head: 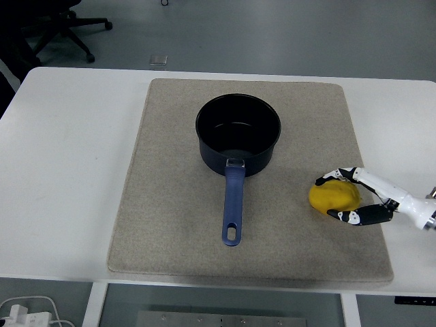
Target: Put the potato in the blue pot
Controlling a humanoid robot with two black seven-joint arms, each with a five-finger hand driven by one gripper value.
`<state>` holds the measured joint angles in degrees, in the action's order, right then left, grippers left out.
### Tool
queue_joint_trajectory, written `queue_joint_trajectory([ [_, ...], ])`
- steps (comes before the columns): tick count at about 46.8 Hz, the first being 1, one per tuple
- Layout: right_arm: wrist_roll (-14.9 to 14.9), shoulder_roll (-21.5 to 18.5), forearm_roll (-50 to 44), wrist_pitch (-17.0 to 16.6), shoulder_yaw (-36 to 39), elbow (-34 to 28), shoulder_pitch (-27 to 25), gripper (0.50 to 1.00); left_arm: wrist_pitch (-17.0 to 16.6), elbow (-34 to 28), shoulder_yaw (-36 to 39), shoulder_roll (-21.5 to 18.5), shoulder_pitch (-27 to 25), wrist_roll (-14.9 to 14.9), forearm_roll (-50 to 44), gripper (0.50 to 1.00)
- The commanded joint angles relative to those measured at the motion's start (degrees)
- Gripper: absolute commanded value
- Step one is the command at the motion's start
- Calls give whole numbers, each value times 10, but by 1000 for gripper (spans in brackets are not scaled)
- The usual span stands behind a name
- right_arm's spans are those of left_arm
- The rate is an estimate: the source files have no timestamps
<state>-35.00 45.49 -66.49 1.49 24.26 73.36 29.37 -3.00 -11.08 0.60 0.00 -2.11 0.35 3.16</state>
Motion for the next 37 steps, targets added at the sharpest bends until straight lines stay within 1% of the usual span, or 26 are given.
queue_joint_trajectory([
  [1,0,1,3,-3,3,1,6,500,0,0,0,0,0,0,0,996],
  [14,0,18,14,-25,13,10,45,500,0,-1,1,0,0,0,1,996],
  [17,1,19,19,-23,14,10,65,500,0,0,0,0,0,0,1,996],
  [22,2,19,35,-30,13,10,98,500,0,0,0,0,0,0,1,996],
  [24,6,19,43,-35,13,10,113,500,0,0,0,0,0,0,1,996],
  [30,35,11,57,-46,12,10,155,500,0,-1,0,0,0,0,1,996],
  [34,40,5,58,-46,9,10,173,500,0,-1,0,0,0,0,2,996],
  [37,40,-13,58,-45,4,10,185,500,0,-6,0,0,0,0,3,996],
])
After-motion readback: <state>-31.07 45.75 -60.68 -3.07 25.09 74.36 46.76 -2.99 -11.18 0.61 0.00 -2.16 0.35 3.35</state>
